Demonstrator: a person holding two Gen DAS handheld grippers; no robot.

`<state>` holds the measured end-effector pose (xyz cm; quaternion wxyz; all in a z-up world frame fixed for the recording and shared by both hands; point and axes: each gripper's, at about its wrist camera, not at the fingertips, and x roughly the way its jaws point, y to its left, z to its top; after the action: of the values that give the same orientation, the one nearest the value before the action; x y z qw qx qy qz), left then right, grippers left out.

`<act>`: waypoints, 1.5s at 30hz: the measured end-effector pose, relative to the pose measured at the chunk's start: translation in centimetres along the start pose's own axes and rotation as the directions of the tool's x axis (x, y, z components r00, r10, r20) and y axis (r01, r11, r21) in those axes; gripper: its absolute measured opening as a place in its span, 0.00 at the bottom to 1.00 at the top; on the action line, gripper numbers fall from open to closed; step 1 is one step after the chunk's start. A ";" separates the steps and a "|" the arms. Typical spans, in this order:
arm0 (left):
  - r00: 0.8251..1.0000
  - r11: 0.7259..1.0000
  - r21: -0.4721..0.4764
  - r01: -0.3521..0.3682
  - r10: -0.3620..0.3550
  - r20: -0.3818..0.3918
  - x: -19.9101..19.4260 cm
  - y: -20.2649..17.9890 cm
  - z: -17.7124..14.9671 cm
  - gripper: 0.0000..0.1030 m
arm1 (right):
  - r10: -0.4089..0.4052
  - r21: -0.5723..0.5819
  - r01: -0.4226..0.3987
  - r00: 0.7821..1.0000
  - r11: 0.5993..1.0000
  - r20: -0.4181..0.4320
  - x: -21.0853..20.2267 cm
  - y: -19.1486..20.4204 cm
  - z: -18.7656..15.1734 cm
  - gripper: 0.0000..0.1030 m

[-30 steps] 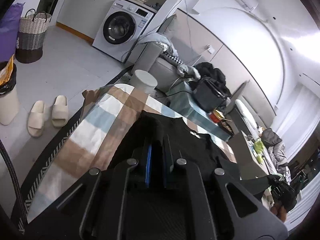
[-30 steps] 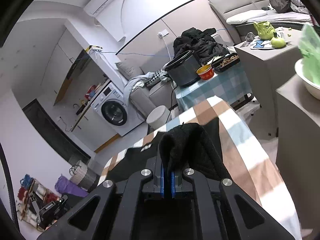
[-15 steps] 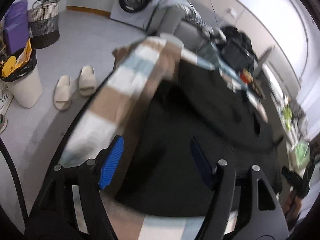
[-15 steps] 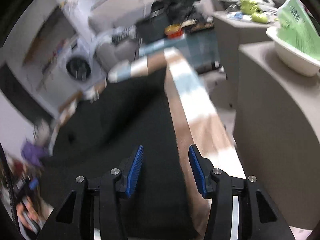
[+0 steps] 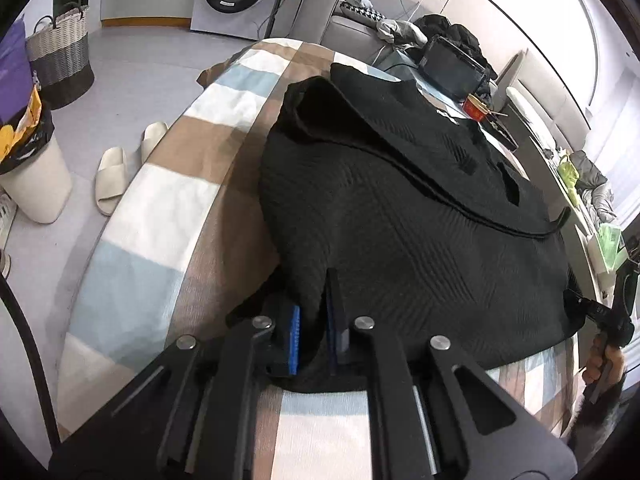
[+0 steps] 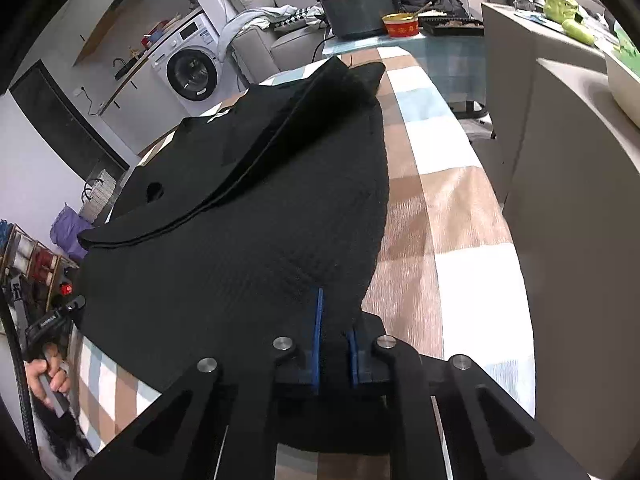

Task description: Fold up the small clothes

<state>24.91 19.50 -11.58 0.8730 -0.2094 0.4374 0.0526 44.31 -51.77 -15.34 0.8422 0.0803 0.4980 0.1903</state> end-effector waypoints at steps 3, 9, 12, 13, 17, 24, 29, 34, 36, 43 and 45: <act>1.000 1.000 0.007 0.010 -0.010 -0.007 -1.1 0.0 -1.3 0.07 | 0.006 0.013 -0.006 1.000 1.000 -0.021 -0.5 0.1 -0.6 0.09; 0.999 0.999 0.007 0.035 -0.034 -0.031 -5.3 1.1 -6.4 0.07 | 0.020 0.010 -0.020 0.999 1.000 -0.044 -3.7 -0.1 -5.6 0.09; 0.999 0.999 0.034 0.033 -0.031 -0.044 -7.8 1.3 -9.3 0.07 | 0.035 0.011 -0.035 0.997 0.999 -0.065 -5.7 -0.3 -8.5 0.09; 0.998 0.998 0.044 0.038 -0.036 -0.047 -8.6 1.3 -10.1 0.07 | 0.044 0.014 -0.043 0.996 0.999 -0.073 -6.5 -0.4 -9.6 0.09; 0.997 0.997 0.041 0.064 -0.061 -0.054 -10.5 1.4 -11.4 0.08 | 0.024 0.027 -0.022 0.998 0.999 -0.065 -9.2 -1.2 -12.5 0.14; 0.999 0.998 -0.050 0.038 -0.037 0.020 -12.6 2.6 -9.0 0.46 | -0.036 0.129 0.028 0.997 0.991 0.061 -12.1 -1.8 -10.9 0.24; 0.995 0.988 -0.127 0.089 -0.082 0.059 -12.6 3.3 -6.4 0.51 | 0.023 0.109 -0.043 0.985 0.993 0.173 -13.3 1.0 -8.3 0.49; 0.990 0.972 -0.185 0.142 -0.141 0.021 -9.4 2.4 -3.2 0.53 | 0.099 0.117 -0.121 0.979 0.986 0.179 -11.0 3.1 -6.0 0.55; 0.989 0.966 -0.215 0.147 -0.149 0.008 -8.0 2.1 -2.4 0.53 | 0.106 0.138 -0.127 0.983 0.982 0.151 -9.7 3.5 -5.7 0.55; 0.988 0.958 -0.251 0.137 -0.151 -0.038 -5.1 1.9 -1.3 0.54 | 0.124 0.165 -0.141 0.986 0.976 0.109 -7.2 3.3 -5.7 0.55; 0.986 0.957 -0.254 0.142 -0.160 -0.050 -4.5 2.0 -1.4 0.54 | 0.129 0.166 -0.145 0.986 0.975 0.102 -6.9 3.1 -5.8 0.55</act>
<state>20.57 21.14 -9.47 0.8253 -0.3518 0.4404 0.0329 35.56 -52.01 -11.56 0.8388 0.1958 0.4671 0.2000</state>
